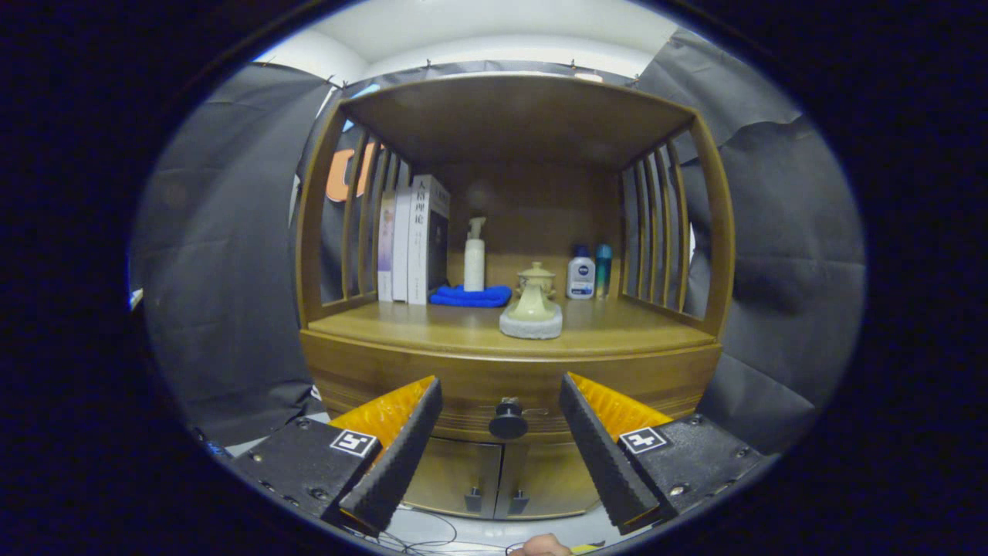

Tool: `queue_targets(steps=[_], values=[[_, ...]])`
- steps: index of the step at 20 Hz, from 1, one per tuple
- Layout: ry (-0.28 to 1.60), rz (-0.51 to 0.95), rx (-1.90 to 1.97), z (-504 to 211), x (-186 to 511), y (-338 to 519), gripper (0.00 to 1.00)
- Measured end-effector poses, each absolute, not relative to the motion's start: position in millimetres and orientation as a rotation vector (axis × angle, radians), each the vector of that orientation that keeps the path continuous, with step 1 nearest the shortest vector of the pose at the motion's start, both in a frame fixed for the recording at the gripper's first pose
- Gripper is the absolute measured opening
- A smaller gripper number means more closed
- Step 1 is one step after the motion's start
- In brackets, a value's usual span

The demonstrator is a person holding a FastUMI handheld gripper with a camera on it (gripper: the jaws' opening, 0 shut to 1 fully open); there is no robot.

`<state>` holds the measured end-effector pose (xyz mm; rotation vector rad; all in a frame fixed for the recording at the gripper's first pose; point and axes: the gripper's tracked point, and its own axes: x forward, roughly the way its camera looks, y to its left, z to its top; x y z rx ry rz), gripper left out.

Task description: Pull open the drawer, take out the items inside it, and place them on the countertop above the cabinet.

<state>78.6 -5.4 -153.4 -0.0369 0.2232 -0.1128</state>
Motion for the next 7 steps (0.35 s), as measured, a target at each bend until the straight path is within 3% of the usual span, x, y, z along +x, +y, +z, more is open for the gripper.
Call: queue_targets(steps=[7], values=[[0.181, -0.132, -0.009, -104, 28, -9, 0.99]])
